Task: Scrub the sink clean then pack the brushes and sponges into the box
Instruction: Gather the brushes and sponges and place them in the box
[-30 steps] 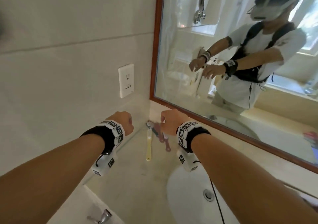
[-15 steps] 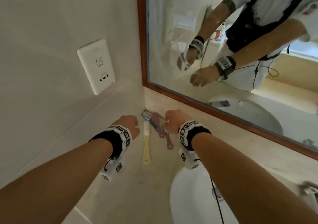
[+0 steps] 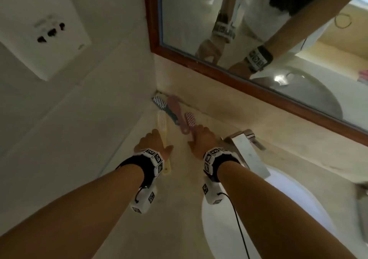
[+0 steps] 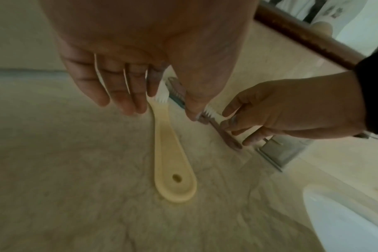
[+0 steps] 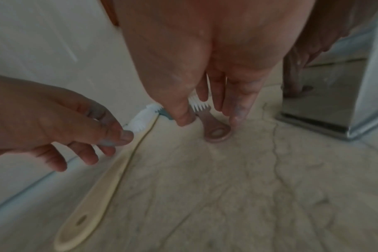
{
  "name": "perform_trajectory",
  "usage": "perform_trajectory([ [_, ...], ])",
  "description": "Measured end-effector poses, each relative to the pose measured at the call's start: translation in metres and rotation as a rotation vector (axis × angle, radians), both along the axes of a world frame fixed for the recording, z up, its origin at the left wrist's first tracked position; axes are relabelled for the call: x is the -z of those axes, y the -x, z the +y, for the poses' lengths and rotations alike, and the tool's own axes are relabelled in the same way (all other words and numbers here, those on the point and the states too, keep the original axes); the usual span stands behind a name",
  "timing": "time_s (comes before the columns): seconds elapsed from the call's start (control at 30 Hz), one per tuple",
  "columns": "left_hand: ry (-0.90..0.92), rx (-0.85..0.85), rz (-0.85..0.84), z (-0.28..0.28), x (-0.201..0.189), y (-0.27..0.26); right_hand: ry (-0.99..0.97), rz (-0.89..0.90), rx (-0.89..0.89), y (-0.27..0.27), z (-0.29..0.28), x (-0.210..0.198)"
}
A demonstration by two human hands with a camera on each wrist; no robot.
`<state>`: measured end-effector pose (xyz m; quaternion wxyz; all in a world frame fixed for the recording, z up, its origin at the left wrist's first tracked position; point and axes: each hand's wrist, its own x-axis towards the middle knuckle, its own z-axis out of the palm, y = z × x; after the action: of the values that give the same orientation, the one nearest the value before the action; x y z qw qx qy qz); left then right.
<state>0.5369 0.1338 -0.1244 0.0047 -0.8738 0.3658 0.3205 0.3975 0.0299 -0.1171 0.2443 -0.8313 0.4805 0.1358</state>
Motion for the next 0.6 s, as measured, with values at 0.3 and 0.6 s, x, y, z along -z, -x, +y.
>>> perform_trajectory([
  [0.3, -0.040, -0.050, 0.075, 0.002, 0.009, -0.013, -0.056, 0.028, 0.207, -0.005, -0.007, 0.012],
  [0.6, 0.023, 0.010, 0.037, 0.025, 0.002, -0.022, -0.085, 0.106, 0.166, 0.019, 0.009, 0.002],
])
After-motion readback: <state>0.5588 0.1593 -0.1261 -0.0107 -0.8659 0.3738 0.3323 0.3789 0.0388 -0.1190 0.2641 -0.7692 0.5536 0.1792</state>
